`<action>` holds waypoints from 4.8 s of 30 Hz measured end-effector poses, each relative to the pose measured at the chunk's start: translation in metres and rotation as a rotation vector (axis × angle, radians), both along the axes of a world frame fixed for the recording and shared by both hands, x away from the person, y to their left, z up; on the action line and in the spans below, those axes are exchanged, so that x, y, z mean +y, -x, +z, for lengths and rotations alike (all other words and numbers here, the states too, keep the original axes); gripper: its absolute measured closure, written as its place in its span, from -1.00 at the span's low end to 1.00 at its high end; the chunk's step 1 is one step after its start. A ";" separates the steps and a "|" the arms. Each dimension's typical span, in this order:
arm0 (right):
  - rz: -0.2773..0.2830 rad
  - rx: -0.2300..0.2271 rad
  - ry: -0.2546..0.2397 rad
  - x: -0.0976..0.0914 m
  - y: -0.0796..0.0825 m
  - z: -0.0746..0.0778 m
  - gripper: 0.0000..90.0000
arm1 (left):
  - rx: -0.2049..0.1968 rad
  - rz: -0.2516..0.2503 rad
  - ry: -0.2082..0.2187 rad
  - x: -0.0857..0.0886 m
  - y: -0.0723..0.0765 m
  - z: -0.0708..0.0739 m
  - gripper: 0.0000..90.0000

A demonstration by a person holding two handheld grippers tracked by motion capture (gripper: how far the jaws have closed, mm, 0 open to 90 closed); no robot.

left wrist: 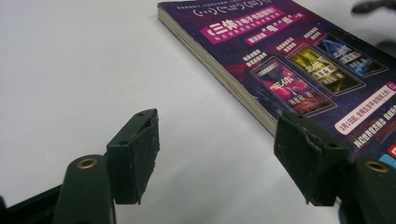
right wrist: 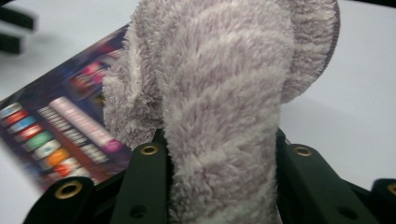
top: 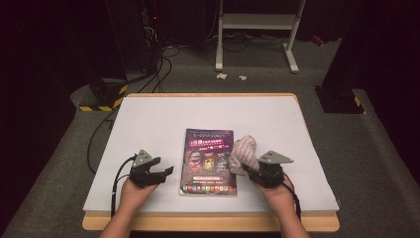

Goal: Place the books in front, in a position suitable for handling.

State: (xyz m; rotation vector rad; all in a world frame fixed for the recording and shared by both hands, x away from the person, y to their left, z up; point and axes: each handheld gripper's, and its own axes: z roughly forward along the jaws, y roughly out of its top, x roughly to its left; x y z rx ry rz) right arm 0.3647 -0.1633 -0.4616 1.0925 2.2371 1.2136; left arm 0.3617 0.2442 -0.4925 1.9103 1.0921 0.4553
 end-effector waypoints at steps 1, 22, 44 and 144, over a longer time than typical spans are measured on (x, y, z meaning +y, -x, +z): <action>0.022 0.003 0.009 0.007 0.002 -0.001 0.44 | -0.001 0.002 0.003 0.001 0.000 0.000 -0.30; 0.317 0.095 0.105 0.130 0.017 -0.029 0.41 | 0.012 0.040 -0.001 0.006 -0.004 -0.004 -0.32; 0.219 0.107 0.132 0.098 0.016 -0.027 0.41 | 0.029 0.044 -0.001 0.007 -0.007 -0.008 -0.32; 0.250 0.120 0.180 0.144 -0.035 -0.024 0.39 | 0.018 0.019 -0.009 0.006 -0.009 -0.011 -0.39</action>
